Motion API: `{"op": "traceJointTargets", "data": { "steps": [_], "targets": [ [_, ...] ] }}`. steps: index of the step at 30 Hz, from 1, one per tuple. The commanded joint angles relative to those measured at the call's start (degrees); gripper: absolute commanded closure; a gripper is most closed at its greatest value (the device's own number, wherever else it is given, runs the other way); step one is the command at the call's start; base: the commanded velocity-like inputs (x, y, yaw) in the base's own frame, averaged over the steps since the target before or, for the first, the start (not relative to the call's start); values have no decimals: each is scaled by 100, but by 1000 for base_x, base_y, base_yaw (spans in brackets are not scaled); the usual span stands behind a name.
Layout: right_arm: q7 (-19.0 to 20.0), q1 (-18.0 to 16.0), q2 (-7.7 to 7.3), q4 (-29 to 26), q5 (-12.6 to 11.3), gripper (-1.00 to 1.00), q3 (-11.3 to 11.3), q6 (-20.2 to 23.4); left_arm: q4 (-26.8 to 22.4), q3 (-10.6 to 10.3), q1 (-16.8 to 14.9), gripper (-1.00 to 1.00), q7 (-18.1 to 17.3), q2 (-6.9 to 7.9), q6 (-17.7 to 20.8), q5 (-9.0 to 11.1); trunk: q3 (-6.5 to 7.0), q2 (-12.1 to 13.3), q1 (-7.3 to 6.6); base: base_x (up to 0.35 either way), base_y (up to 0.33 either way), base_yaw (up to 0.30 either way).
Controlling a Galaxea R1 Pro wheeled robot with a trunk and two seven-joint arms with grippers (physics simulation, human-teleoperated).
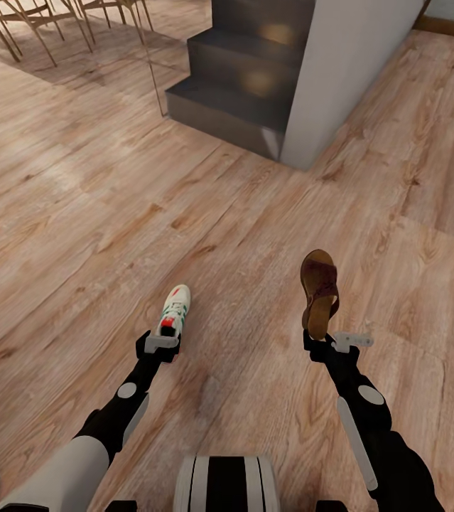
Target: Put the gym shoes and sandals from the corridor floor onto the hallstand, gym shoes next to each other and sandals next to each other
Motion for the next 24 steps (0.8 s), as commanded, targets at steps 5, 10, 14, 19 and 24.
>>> {"op": "traceJointTargets", "data": {
  "steps": [5, 10, 14, 19, 24],
  "targets": [
    [-37, -4, 1, -9, -72, 100, 0, 26, 0, 8, -2, -100, -4, -1, -20, -31, -159, -8, 12, 0, 0, 13],
    [-37, -2, 4, -9, -71, 100, 0, 26, -3, 8, -2, -100, -4, -1, -23, -32, -315, -15, 25, 0, 0, 61],
    [-37, -2, 3, -9, -72, 100, 0, 26, -4, 8, -2, -100, -4, -1, -24, -31, -440, -20, 35, 0, 0, 94],
    [-37, -2, 1, -9, -70, 100, 0, 26, -4, 8, -2, -100, -4, -1, -24, -31, -544, -24, 43, 0, 0, 112],
    [-37, -2, 5, -9, -68, 100, 0, 26, -4, 8, -2, -100, -4, -1, -24, -31, -551, -24, 43, 0, 0, 25]
  ]
}}
